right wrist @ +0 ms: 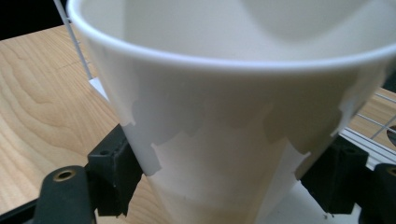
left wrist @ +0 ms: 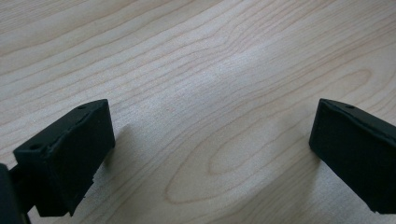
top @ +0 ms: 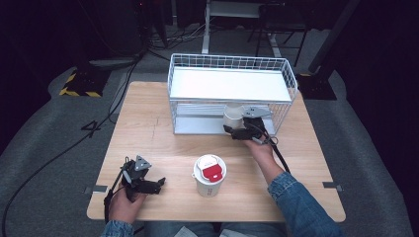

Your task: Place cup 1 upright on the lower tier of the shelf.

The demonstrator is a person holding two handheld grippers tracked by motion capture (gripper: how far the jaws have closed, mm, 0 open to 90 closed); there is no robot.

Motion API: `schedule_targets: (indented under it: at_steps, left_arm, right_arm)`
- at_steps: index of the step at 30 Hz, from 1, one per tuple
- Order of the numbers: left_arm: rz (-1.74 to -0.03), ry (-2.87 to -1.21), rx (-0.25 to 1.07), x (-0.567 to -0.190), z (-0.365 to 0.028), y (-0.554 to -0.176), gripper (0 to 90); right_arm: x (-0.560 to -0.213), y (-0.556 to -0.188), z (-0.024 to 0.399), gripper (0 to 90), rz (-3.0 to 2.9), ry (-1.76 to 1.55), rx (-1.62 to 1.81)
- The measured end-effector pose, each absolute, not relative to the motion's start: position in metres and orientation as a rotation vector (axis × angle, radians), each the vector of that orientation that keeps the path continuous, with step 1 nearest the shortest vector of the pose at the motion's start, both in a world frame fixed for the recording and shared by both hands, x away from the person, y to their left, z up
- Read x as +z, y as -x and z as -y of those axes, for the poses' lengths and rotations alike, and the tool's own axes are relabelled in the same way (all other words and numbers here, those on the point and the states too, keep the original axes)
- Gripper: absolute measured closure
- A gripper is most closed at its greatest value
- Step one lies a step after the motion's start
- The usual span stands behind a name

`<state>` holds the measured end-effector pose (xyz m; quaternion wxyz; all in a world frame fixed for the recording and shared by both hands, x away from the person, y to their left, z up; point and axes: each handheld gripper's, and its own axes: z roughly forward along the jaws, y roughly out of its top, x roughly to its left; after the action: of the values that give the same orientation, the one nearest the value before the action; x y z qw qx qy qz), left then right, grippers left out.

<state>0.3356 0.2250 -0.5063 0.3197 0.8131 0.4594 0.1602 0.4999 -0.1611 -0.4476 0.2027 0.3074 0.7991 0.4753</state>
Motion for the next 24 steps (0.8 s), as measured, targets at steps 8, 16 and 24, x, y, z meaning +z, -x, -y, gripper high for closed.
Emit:
schedule_targets:
  at_steps: [8,16,24]
  left_arm:
    - [-1.208,-2.137,0.421,-0.506,-0.225,-0.336,0.6]
    - [-1.207,-2.138,0.422,-0.506,-0.225,-0.336,0.6]
    - [-1.206,-2.139,0.424,-0.506,-0.225,-0.336,0.7]
  right_arm:
    - [-0.457,-0.511,0.159,22.8,-2.216,-0.885,1.325]
    - [-0.464,-0.523,0.156,22.8,-2.202,-0.905,1.317]
    - [-0.470,-0.534,0.152,22.8,-2.199,-0.915,1.296]
